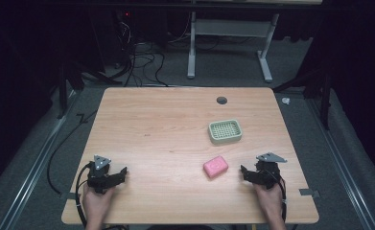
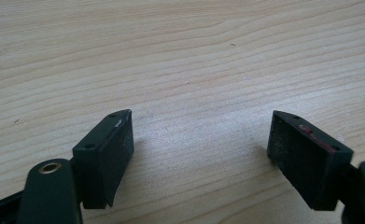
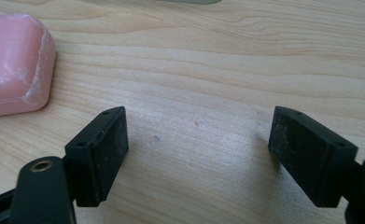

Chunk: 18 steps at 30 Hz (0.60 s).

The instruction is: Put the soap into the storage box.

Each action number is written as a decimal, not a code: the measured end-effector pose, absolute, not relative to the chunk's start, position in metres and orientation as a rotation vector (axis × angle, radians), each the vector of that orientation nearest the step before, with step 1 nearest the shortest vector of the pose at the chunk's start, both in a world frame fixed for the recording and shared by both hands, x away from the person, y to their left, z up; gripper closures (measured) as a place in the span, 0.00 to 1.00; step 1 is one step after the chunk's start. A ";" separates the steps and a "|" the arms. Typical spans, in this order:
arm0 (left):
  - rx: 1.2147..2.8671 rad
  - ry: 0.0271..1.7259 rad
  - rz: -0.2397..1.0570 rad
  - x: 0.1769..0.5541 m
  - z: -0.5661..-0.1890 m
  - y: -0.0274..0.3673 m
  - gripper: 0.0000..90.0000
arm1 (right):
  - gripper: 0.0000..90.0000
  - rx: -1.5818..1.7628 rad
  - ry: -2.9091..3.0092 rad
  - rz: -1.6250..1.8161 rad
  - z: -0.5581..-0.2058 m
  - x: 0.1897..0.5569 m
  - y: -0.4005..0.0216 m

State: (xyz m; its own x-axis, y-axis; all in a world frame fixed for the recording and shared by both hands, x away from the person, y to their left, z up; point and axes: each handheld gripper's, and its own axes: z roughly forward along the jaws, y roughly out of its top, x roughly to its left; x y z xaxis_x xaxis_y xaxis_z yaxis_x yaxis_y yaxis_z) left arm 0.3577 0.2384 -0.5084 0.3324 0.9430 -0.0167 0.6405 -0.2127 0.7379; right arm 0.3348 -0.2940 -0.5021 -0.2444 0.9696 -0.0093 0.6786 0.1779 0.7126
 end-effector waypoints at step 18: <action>1.942 1.389 0.593 0.358 -0.508 0.238 0.26 | 0.18 1.528 2.034 0.909 -0.488 0.330 -0.287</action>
State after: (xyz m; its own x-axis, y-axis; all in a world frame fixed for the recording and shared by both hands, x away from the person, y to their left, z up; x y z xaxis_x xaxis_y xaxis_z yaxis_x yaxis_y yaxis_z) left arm 0.3577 0.2382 -0.5085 0.3302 0.9438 -0.0179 0.6402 -0.2099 0.7390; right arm 0.3296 -0.2869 -0.4879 -0.2953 0.9545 0.0417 0.6681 0.1751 0.7232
